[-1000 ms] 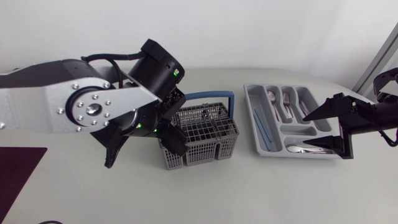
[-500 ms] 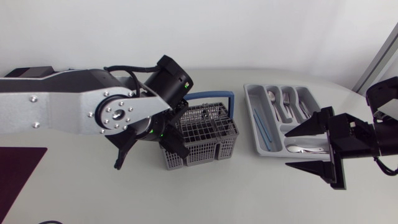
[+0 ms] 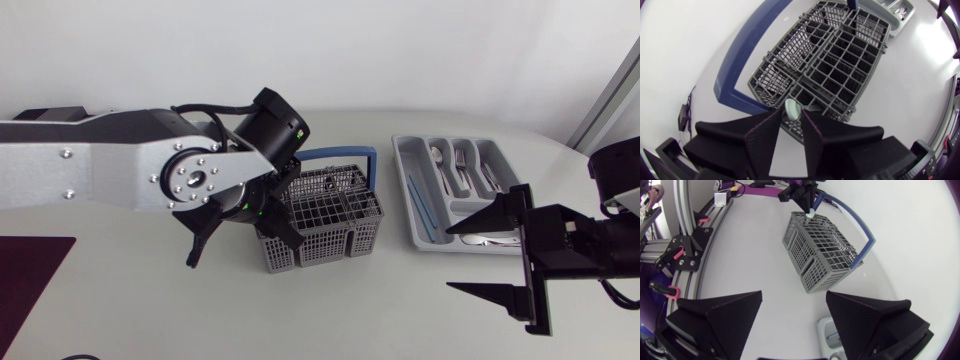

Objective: Unload the cutlery basket into the drawer organizer.

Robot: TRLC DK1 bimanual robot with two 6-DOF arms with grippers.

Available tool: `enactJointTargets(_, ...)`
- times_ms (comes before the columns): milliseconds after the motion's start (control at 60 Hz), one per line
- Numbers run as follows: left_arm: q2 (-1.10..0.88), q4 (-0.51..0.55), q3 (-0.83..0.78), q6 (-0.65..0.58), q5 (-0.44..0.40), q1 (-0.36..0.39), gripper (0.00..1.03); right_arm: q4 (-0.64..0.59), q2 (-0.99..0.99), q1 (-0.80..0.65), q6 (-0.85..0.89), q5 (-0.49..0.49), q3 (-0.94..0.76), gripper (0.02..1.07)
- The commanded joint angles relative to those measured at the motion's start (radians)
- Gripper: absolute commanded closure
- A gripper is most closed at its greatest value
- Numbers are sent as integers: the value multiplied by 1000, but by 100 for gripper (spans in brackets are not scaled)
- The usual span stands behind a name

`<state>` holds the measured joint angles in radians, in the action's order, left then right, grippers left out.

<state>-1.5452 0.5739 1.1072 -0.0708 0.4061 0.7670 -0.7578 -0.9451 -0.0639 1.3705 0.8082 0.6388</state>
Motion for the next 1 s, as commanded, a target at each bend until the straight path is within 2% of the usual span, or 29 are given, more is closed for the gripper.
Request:
enactJointTargets(0, -24, 1, 29, 31, 11, -5, 69, 6, 16, 12, -27, 2, -27, 15)
enactJointTargets(200, -39, 1, 36, 34, 11, -5, 70, 6, 48, 26, -45, -3, -37, 14)
enactJointTargets(267, -46, 1, 39, 37, 11, -5, 75, 6, 63, 32, -53, -3, -45, 14)
enactJointTargets(500, -64, -2, 40, 37, 8, -12, 75, 8, 131, 90, -111, -12, -62, 14)
enactJointTargets(683, -70, -2, 48, 37, 7, -15, 87, 12, 155, 154, -169, -21, -68, 14)
enactJointTargets(800, -70, -2, 46, 37, 7, -15, 89, 86, 174, 226, -271, -41, -88, 14)
enactJointTargets(983, -67, -2, 43, 32, 7, -21, 91, 272, 187, 383, -462, -135, -139, 14)
